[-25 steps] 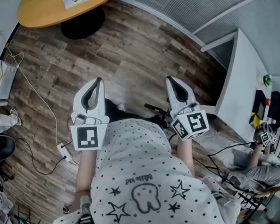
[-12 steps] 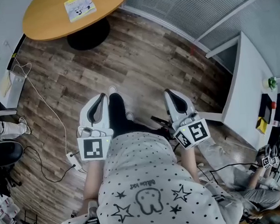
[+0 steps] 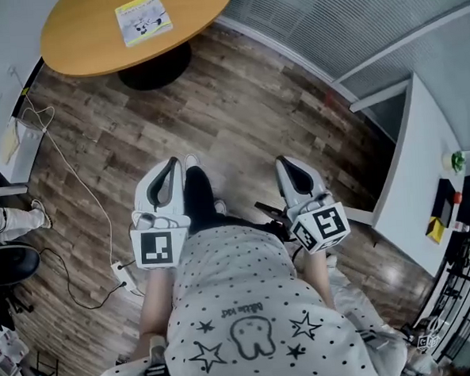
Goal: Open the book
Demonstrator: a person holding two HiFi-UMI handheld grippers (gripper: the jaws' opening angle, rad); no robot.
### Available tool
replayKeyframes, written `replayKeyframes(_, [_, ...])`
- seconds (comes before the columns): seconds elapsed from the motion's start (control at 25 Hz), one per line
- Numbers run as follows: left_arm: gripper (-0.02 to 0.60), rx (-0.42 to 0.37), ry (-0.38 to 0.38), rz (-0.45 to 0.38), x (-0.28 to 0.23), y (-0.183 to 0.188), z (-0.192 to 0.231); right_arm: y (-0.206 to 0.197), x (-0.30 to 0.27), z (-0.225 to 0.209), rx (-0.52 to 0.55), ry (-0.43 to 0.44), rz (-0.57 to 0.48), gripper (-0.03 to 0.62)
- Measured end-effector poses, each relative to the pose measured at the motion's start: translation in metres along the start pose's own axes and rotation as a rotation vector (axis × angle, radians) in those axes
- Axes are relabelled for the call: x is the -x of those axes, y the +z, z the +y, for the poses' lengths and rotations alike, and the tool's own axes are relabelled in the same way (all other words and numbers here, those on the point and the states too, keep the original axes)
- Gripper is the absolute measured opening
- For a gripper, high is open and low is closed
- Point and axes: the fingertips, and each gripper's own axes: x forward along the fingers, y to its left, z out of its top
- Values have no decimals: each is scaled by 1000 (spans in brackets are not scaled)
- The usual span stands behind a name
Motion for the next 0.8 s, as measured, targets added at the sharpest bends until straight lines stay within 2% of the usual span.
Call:
replayKeyframes(0.16, [11,20,15,-10,-32,3,36,12,-47,-9,-17,3,22,5])
replayKeyframes(0.52, [11,8,9,-37,-111,32,125,74,-156,-26,-13,-2,3,5])
replayKeyframes(0.8, [11,24,15,-18,-156,27,177,84,-212,-45,-30,-46,33,5])
